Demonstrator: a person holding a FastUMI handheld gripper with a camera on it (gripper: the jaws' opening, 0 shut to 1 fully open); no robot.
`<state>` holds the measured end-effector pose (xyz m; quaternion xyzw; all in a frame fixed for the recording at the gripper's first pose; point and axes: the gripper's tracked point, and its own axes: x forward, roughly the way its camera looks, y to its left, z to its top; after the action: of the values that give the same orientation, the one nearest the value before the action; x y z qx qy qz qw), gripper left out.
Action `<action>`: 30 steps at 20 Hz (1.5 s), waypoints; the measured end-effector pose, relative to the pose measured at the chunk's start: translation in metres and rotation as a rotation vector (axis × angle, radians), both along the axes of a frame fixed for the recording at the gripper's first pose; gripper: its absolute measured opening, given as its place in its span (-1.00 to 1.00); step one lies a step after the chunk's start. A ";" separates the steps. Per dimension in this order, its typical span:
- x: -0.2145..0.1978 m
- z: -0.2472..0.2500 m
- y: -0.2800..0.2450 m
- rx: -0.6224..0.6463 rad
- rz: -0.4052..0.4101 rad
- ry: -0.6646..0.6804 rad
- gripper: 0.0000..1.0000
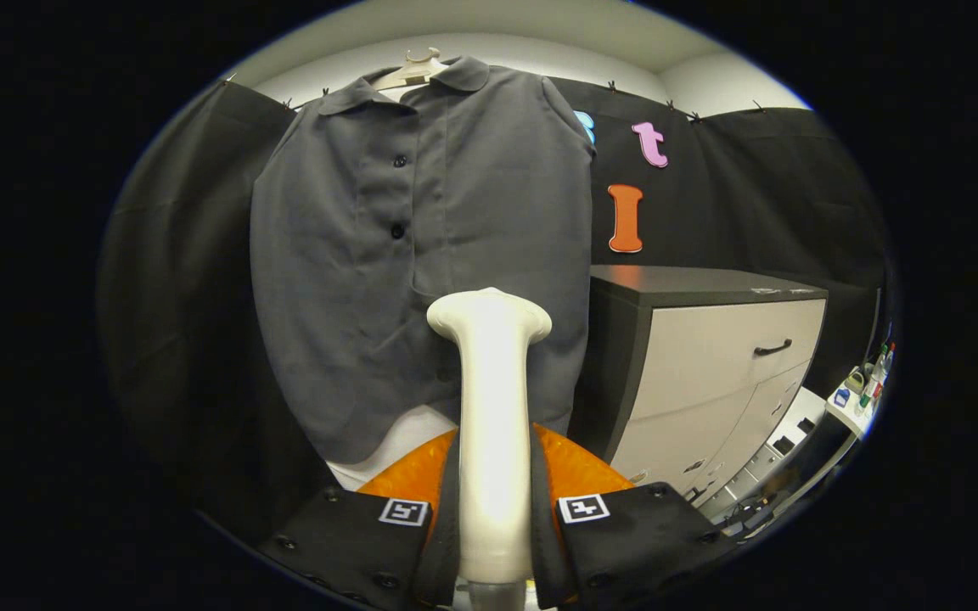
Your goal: Iron the clothes twice with a garment steamer, once on the left side and once on the right side.
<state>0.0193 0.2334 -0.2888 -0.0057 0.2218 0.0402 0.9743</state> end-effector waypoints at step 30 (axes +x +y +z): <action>0.012 0.109 0.055 0.009 0.116 -0.187 -0.17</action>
<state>0.0312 0.2888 -0.1795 -0.0179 0.1292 0.0969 0.9867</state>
